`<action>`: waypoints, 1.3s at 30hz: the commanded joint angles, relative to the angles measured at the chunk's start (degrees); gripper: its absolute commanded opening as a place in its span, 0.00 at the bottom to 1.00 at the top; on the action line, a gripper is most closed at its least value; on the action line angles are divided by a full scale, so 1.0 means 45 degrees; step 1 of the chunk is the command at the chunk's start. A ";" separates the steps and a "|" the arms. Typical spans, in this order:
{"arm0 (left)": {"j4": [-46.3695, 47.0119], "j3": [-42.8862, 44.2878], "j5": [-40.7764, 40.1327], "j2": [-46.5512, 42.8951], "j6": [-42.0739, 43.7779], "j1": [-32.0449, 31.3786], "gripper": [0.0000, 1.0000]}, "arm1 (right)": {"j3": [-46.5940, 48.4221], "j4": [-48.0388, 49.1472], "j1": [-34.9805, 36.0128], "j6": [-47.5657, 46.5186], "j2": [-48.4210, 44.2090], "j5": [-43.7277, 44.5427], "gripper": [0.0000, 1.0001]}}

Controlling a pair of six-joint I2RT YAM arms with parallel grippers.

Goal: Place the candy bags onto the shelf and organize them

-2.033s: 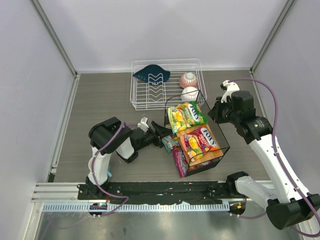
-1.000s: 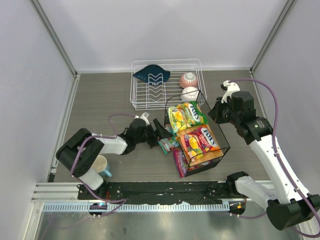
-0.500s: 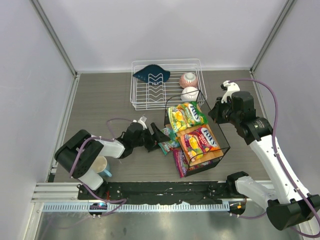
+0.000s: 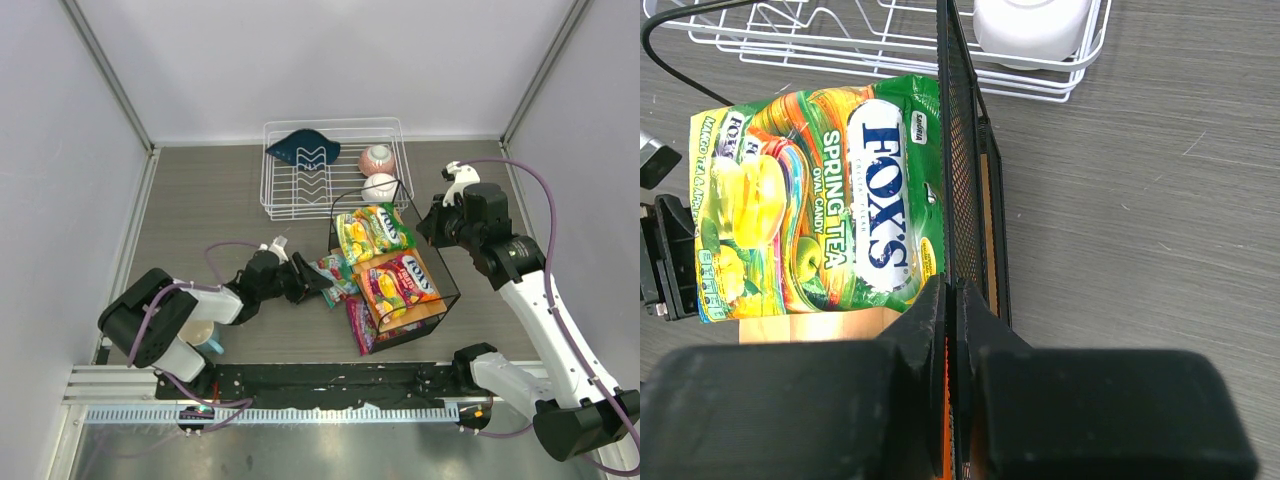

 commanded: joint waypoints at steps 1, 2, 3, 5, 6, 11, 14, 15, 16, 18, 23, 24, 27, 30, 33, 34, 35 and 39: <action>0.1474 -0.0064 -0.0158 0.0371 -0.0327 0.0045 0.44 | -0.0132 0.0451 -0.0033 0.0205 -0.0133 0.0367 0.01; 0.1862 -0.0064 -0.0100 0.0644 -0.0386 0.0045 0.40 | -0.0112 0.0451 -0.0033 0.0185 -0.0152 0.0387 0.01; 0.2098 -0.0122 -0.0061 0.0820 -0.0426 0.0045 0.34 | -0.0112 0.0432 -0.0033 0.0185 -0.0133 0.0406 0.01; 0.2663 -0.0142 0.0017 0.1249 -0.0582 0.0045 0.29 | -0.0112 0.0432 0.0006 0.0166 -0.0133 0.0387 0.01; 0.2822 -0.0142 0.0057 0.1387 -0.0621 0.0045 0.23 | -0.0112 0.0470 -0.0013 0.0146 -0.0133 0.0387 0.01; 0.3778 -0.0025 0.0291 0.2169 -0.0778 0.0045 0.02 | -0.0151 0.0432 -0.0033 0.0146 -0.0153 0.0406 0.01; 0.3936 0.0151 0.0408 0.2482 -0.0739 0.0045 0.00 | -0.0151 0.0412 -0.0013 0.0127 -0.0153 0.0426 0.01; 0.3936 0.0248 0.0428 0.2540 -0.0719 0.0045 0.00 | -0.0151 0.0412 -0.0013 0.0127 -0.0133 0.0426 0.01; 0.3936 0.0287 0.0447 0.2579 -0.0680 0.0045 0.00 | -0.0151 0.0412 0.0006 0.0107 -0.0152 0.0426 0.01; 0.3898 0.0443 0.0467 0.2599 -0.0622 0.0064 0.00 | -0.0132 0.0393 0.0006 0.0088 -0.0133 0.0426 0.01; 0.3585 0.0970 0.0681 0.2833 -0.0465 0.0045 0.00 | -0.0151 0.0392 -0.0013 0.0107 -0.0133 0.0406 0.01; 0.3566 0.1145 0.0721 0.2892 -0.0426 0.0045 0.00 | -0.0151 0.0393 -0.0013 0.0107 -0.0133 0.0406 0.01; 0.3487 0.1478 0.0877 0.3087 -0.0426 0.0045 0.00 | -0.0170 0.0373 -0.0013 0.0127 -0.0152 0.0426 0.01; 0.3487 0.1693 0.0936 0.3282 -0.0426 0.0045 0.00 | -0.0151 0.0373 -0.0033 0.0126 -0.0153 0.0426 0.01; 0.3584 0.1869 0.1072 0.3536 -0.0465 0.0045 0.00 | -0.0132 0.0354 -0.0013 0.0107 -0.0133 0.0426 0.01; 0.3624 0.1928 0.1131 0.3634 -0.0523 0.0064 0.00 | -0.0112 0.0354 -0.0013 0.0107 -0.0152 0.0426 0.01; 0.3701 0.2006 0.1170 0.3809 -0.0562 0.0045 0.00 | -0.0112 0.0334 -0.0013 0.0107 -0.0133 0.0426 0.01; 0.3878 0.2201 0.1307 0.4103 -0.0641 0.0045 0.00 | -0.0093 0.0315 -0.0013 0.0088 -0.0152 0.0465 0.01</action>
